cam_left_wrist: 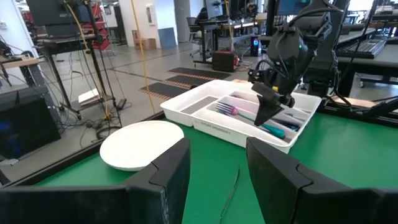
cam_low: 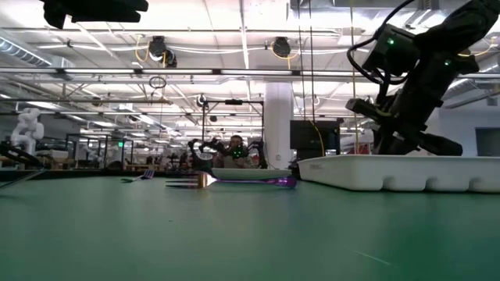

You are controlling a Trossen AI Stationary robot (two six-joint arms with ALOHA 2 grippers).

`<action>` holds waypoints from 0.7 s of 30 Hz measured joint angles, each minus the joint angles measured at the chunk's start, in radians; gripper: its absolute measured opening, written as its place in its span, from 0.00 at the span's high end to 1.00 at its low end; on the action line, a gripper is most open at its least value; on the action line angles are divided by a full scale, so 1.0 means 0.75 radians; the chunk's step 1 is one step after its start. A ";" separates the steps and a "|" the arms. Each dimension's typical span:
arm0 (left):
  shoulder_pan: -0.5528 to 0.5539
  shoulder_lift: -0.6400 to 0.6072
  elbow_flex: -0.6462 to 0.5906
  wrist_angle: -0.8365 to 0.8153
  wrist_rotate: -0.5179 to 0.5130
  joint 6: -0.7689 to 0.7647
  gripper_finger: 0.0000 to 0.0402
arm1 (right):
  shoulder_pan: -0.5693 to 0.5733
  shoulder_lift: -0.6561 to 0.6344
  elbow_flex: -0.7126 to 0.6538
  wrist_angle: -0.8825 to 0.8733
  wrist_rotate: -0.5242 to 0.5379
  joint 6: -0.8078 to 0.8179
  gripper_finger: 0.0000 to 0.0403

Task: Sort silverware
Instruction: Put the iridescent fork into the white silverware tray

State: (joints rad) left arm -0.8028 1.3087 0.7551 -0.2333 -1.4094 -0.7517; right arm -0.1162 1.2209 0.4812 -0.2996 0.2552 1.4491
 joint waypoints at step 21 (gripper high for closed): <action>0.000 0.000 0.000 -0.001 0.024 0.008 0.61 | -0.009 -0.128 0.123 -0.045 0.026 -0.296 0.69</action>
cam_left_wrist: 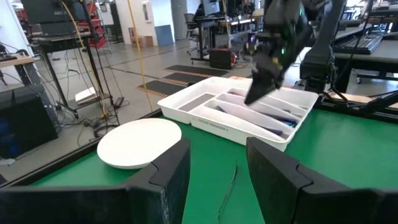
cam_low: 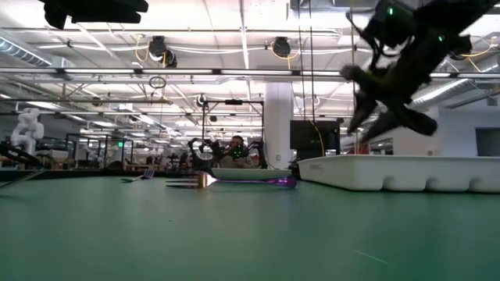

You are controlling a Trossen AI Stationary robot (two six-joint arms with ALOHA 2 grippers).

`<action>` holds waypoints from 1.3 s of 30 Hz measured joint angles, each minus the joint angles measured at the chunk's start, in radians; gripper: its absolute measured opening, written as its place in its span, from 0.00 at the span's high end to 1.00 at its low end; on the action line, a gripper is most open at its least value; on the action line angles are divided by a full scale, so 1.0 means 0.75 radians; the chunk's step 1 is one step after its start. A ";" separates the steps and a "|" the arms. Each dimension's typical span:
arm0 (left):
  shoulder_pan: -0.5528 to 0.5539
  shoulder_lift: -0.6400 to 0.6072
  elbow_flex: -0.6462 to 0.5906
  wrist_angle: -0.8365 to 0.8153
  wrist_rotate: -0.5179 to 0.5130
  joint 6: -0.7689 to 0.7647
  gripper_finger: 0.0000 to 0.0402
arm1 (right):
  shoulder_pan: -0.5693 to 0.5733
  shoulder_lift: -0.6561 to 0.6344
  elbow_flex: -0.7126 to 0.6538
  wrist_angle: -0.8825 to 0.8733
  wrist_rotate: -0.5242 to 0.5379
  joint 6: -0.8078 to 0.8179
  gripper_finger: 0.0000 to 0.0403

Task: Sort silverware
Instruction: Put the iridescent fork into the white silverware tray

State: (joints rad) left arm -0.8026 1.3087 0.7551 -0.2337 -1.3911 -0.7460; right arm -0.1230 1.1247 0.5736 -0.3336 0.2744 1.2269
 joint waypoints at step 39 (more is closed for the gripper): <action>0.671 -0.034 0.001 -0.439 0.822 -0.530 0.61 | 0.025 0.982 0.979 0.207 -0.373 -1.205 0.71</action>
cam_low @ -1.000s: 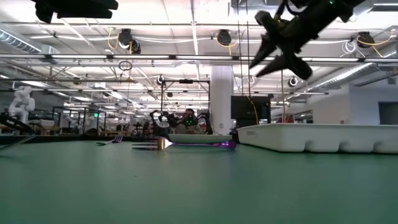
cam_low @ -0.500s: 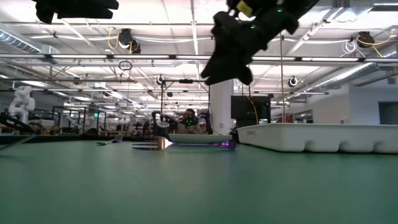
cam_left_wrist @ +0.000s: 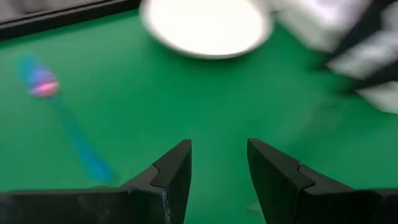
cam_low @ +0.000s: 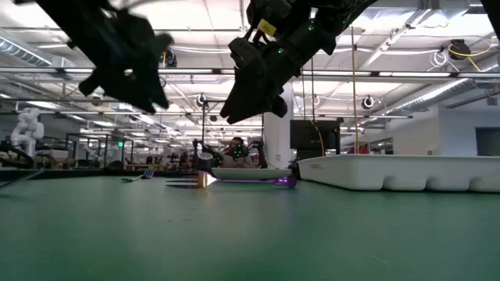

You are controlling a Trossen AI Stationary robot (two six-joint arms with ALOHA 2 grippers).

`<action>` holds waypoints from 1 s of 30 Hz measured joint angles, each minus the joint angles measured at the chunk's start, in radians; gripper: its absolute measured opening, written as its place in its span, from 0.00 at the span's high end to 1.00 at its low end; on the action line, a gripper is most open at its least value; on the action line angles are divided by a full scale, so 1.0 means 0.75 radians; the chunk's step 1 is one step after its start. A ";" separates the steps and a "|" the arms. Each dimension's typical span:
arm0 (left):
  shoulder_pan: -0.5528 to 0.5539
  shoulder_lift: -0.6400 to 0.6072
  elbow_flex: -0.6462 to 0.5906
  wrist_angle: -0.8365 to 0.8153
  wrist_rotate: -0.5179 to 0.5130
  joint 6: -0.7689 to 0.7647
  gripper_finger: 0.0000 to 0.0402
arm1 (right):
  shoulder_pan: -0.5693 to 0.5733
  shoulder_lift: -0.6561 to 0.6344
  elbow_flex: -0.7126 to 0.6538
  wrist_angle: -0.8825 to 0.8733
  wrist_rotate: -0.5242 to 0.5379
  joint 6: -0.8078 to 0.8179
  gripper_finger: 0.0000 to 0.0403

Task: Sort silverware
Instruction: Put the iridescent fork into the white silverware tray

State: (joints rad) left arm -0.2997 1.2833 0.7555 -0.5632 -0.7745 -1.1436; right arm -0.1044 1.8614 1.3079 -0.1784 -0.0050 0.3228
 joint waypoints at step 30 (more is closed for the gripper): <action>1.141 0.430 -0.006 0.024 0.630 0.447 0.61 | 0.201 -0.001 -0.001 -0.130 0.005 -0.241 0.71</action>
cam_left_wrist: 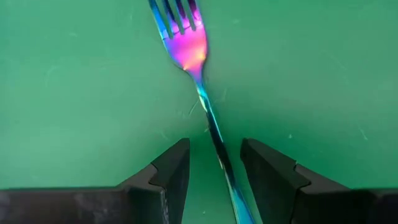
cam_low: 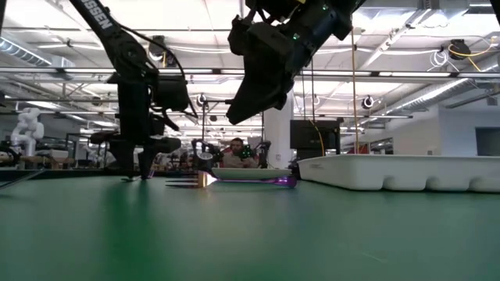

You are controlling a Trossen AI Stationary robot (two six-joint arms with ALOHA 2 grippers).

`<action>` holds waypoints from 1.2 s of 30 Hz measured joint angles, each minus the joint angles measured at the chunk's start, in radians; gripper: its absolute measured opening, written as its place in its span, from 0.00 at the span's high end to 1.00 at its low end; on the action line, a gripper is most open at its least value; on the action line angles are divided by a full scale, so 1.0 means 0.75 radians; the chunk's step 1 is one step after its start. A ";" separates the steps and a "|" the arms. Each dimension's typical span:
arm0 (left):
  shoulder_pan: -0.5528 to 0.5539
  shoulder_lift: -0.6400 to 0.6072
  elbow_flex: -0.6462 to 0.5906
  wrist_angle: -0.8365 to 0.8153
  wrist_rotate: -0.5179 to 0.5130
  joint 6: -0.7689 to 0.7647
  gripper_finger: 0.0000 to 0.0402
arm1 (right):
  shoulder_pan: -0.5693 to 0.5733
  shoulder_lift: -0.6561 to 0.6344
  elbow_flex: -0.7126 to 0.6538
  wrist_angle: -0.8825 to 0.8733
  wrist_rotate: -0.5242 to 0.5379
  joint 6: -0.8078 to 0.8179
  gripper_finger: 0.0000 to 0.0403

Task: Sort silverware
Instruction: Put the iridescent fork into the white silverware tray

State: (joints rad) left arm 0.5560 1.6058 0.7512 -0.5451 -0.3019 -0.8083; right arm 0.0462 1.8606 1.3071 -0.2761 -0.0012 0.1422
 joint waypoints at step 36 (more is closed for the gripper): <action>-0.655 -0.549 -0.006 0.725 -0.272 0.164 0.99 | 0.244 -0.660 -0.733 0.675 0.755 0.437 0.71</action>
State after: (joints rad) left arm 0.0648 1.1937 0.7470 -0.0013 -0.5061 -0.6856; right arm 0.2290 1.3654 0.7573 0.2299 0.5647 0.4698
